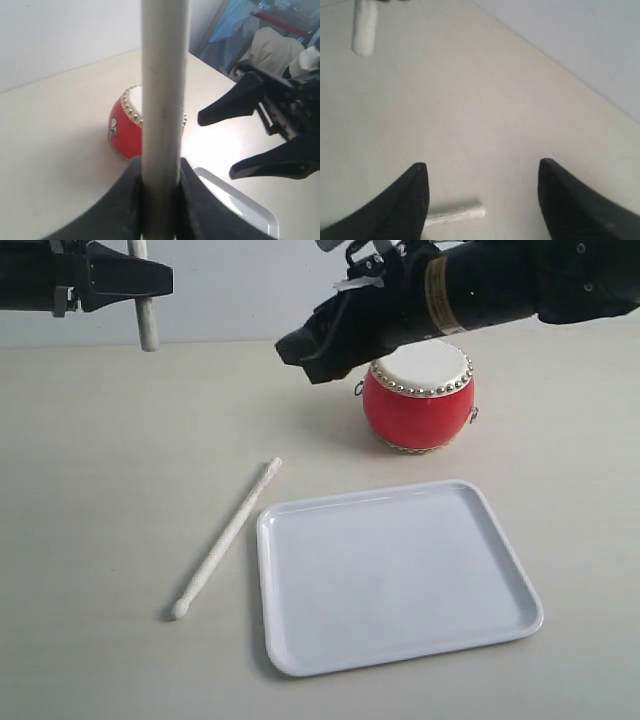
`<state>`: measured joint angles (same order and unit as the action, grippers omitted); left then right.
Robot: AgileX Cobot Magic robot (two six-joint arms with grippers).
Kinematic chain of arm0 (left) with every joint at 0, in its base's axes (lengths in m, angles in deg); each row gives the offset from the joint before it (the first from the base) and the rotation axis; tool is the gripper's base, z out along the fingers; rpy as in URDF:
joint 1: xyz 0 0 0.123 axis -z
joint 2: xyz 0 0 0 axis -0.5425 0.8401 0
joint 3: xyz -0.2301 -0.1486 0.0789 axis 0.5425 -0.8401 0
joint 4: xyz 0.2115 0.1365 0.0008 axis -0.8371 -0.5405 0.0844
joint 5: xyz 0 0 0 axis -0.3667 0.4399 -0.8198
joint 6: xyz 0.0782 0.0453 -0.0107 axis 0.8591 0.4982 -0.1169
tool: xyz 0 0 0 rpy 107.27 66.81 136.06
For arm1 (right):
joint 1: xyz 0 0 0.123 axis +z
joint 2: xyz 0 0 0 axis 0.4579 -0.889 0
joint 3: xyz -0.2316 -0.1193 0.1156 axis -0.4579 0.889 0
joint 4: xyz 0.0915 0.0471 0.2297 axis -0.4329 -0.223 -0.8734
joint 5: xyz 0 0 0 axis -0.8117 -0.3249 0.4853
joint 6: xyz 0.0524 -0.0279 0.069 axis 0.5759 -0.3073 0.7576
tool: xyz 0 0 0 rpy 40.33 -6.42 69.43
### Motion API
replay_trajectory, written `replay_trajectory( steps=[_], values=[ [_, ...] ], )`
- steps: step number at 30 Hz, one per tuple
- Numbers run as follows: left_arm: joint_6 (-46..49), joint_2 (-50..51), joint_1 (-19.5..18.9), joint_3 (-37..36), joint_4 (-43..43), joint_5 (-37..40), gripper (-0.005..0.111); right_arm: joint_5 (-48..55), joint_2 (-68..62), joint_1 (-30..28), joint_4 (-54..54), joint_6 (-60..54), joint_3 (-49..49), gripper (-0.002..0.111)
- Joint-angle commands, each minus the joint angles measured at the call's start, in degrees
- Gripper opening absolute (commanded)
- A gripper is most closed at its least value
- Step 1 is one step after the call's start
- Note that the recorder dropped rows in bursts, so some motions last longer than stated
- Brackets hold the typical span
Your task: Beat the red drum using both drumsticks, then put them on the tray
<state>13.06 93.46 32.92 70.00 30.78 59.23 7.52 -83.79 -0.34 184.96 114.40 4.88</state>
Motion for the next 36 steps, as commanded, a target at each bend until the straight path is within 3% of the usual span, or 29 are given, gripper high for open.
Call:
replay_trajectory(
  steps=[1,6,7,9,14,19,22,30,36],
  values=[
    [-1.24,-0.64,-0.06,0.34,-1.32,-2.35,0.000,10.53,-0.51,3.65,0.24,-15.62,-1.82,0.060],
    [-1.24,-0.64,-0.06,0.34,-1.62,-2.46,0.000,51.00,-2.91,5.08,-4.95,-51.06,-1.82,0.063],
    [-1.24,-0.64,-0.06,0.34,-1.56,-2.72,0.000,59.72,-3.98,5.08,-14.01,-66.43,-2.25,0.063],
    [-1.24,-0.64,-0.06,0.34,-1.67,-2.72,0.000,67.16,-5.38,5.08,-31.94,-86.35,-3.98,0.063],
    [-1.28,-0.64,-0.06,0.34,-2.53,-2.95,0.000,65.52,-5.38,8.41,-52.03,-101.28,-6.64,0.059],
    [-1.49,-0.64,-0.06,0.34,-3.01,-5.14,0.000,64.64,-5.49,14.38,-72.63,-129.53,-9.28,0.057],
    [-2.69,-0.64,-0.12,0.34,-4.46,-7.62,0.000,64.77,-6.99,15.74,-82.58,-138.62,-12.69,0.057],
    [-9.12,-0.68,-0.12,0.34,-10.84,-16.59,0.000,72.99,-18.11,15.75,-97.59,-155.80,-27.85,0.057],
    [-13.11,-1.34,-0.12,0.34,-14.94,-22.87,0.000,77.52,-27.30,15.75,-99.71,-162.87,-35.99,0.057]
  ],
)
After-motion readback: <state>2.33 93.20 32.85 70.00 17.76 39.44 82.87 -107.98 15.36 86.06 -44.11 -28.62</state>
